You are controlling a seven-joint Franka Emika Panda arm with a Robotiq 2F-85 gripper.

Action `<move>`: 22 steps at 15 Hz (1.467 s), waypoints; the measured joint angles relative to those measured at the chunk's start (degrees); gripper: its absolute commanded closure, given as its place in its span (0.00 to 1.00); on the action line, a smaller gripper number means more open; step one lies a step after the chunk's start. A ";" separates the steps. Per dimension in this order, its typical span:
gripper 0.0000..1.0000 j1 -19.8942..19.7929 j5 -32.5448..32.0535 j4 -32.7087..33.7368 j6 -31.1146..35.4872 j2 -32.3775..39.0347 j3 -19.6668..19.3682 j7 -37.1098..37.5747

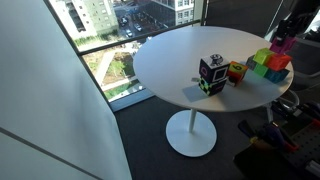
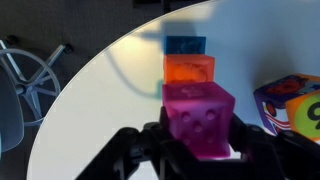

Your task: Place the pink block on top of the block pyramid

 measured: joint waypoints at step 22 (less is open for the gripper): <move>0.00 0.00 0.09 -0.32 3.16 2.37 -0.43 -0.02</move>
